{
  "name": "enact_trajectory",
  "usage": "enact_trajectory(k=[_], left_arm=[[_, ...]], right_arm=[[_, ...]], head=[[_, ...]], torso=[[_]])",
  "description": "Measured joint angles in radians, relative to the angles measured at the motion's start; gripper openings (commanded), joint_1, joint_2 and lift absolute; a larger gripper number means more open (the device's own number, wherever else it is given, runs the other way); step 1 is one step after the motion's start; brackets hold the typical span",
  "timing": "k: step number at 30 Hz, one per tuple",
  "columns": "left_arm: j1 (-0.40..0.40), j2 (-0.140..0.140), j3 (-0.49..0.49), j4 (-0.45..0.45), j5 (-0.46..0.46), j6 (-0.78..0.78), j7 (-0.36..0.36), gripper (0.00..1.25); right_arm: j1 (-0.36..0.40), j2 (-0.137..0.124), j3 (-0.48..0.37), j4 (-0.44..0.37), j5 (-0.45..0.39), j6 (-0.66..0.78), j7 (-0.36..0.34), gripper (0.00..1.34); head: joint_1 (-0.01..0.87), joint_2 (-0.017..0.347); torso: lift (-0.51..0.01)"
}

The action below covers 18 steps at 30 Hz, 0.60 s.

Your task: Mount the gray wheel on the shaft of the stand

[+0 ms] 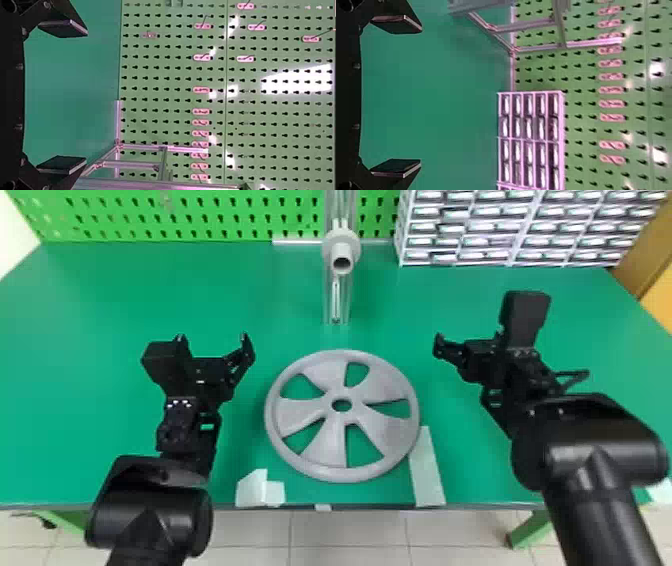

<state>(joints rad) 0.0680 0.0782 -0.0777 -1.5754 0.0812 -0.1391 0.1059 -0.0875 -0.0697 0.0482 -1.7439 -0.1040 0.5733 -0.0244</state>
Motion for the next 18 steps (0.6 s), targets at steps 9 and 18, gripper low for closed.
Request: enact_trajectory(k=[9, 18], left_arm=[[-0.001, 0.0, 0.002, 0.0, -0.001, 0.003, 0.0, 1.1], [0.001, 0.002, 0.002, -0.001, -0.006, 0.011, 0.0, 1.1]], right_arm=[[-0.109, -0.026, 0.068, -0.088, -0.022, 0.375, 0.0, 1.22], [-0.253, -0.027, 0.138, -0.097, -0.031, 0.695, -0.002, 1.22]], head=[[0.865, 0.052], [0.865, 0.052]], torso=[[-0.101], [-0.101]])
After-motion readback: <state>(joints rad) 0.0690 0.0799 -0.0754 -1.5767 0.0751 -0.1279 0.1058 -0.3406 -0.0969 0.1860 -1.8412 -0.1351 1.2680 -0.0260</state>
